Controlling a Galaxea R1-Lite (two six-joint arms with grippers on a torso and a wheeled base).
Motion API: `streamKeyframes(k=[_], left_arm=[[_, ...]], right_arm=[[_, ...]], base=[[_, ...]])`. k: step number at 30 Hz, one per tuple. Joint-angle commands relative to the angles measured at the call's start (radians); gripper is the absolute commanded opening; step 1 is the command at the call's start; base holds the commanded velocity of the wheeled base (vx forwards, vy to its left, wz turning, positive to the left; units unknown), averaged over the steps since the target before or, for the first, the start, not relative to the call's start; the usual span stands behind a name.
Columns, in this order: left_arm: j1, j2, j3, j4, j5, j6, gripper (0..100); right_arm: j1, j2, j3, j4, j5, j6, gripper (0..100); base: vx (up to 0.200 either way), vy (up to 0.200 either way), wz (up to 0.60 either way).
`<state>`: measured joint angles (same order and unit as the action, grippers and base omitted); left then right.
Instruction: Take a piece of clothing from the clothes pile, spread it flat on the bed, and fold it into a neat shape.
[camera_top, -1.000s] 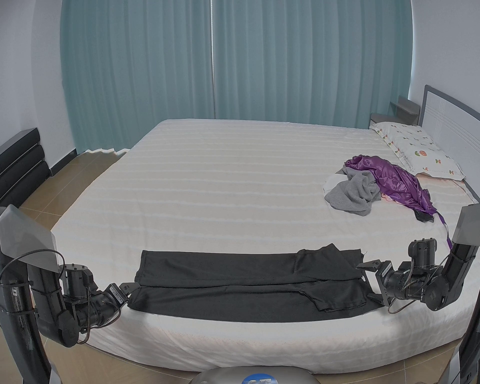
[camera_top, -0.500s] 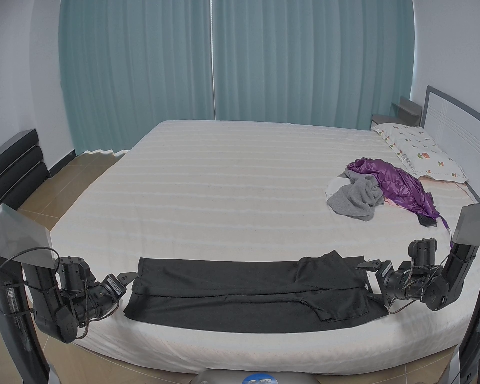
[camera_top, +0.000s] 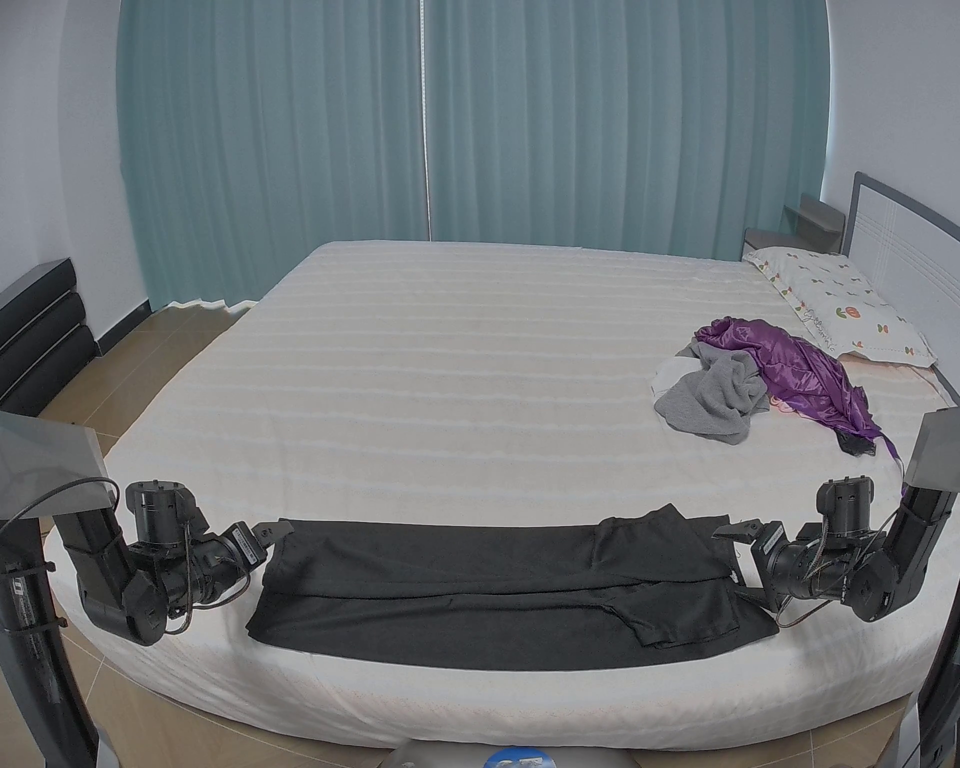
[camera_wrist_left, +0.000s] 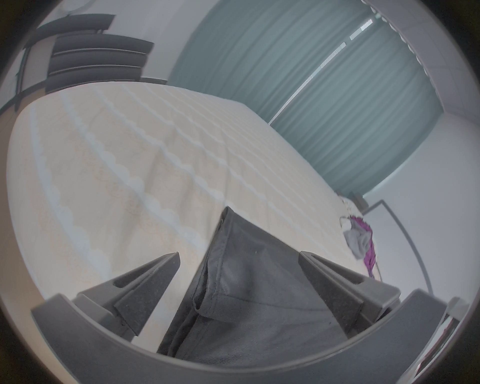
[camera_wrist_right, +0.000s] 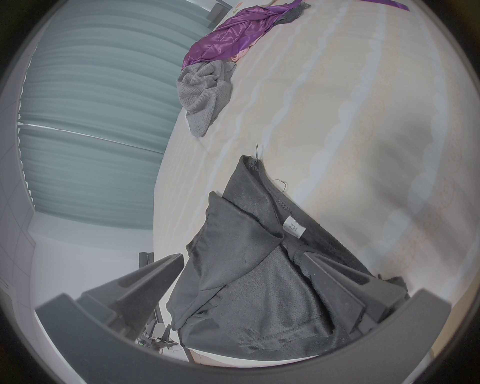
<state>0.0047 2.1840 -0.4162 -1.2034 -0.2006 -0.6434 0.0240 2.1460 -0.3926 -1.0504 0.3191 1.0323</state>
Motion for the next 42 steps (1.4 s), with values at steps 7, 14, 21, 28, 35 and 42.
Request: streamKeyframes(k=[7,14,21,28,35,42], left_arm=[[-0.012,0.068,-0.079,0.058,-0.037,0.114,100],[-0.028,0.091,-0.067,0.042,-0.034,0.117,100],[-0.037,0.118,-0.070,0.036,-0.029,0.119,100],[-0.037,0.138,-0.059,0.035,-0.023,0.202,100],[-0.037,0.137,-0.049,0.035,-0.023,0.203,0],[-0.035,0.105,-0.033,0.015,-0.019,0.182,0]], right_arm=[[0.004,0.003,0.001,0.000,0.000,0.000,100],[0.005,0.003,0.001,0.000,0.000,-0.002,100],[0.005,0.005,0.001,0.000,0.000,-0.002,100],[0.005,0.005,0.001,0.000,0.000,-0.002,100],[0.005,0.005,0.001,0.000,0.000,-0.003,100],[0.005,0.005,0.001,0.000,0.000,-0.002,100]], base=[[0.000,0.000,0.00],[0.000,0.000,0.00],[0.000,0.000,0.00],[0.000,0.000,0.00],[0.000,0.000,0.00],[0.000,0.000,0.00]])
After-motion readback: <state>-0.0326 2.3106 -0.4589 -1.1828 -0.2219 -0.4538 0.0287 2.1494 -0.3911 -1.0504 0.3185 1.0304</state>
